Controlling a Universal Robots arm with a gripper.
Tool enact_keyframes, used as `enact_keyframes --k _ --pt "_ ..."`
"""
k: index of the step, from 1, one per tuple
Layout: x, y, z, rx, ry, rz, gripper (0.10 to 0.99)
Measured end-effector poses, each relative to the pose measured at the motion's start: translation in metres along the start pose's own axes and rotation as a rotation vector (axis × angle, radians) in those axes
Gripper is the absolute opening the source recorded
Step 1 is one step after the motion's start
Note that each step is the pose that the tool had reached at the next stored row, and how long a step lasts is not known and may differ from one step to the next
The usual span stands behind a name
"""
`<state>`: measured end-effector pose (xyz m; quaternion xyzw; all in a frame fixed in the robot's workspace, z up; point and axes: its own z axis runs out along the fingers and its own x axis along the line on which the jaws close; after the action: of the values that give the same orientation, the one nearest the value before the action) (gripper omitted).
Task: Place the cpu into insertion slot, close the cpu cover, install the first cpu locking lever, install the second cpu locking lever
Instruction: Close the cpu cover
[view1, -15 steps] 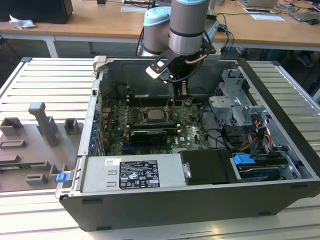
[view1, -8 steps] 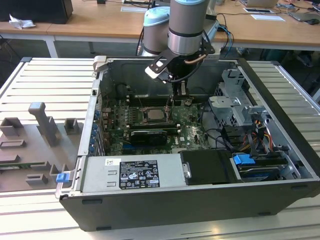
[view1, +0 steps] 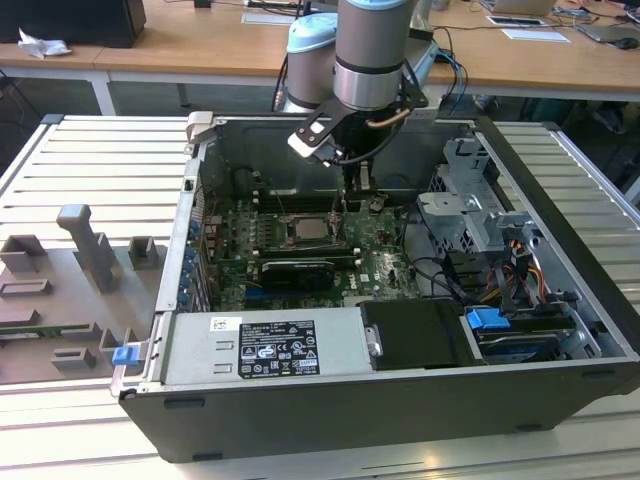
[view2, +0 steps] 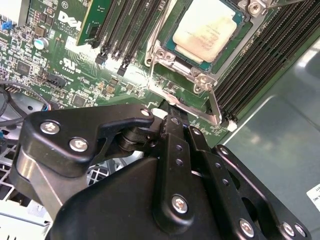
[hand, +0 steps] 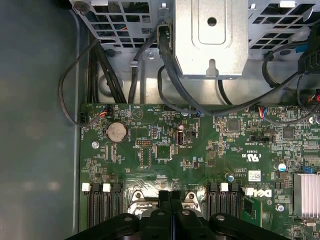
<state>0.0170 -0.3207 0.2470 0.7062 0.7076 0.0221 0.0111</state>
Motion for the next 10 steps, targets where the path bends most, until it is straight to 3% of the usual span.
enact_keyframes --k 10 --pt "0.0 -0.0022 -0.0001 0.0 0.0 0.0 0.106"
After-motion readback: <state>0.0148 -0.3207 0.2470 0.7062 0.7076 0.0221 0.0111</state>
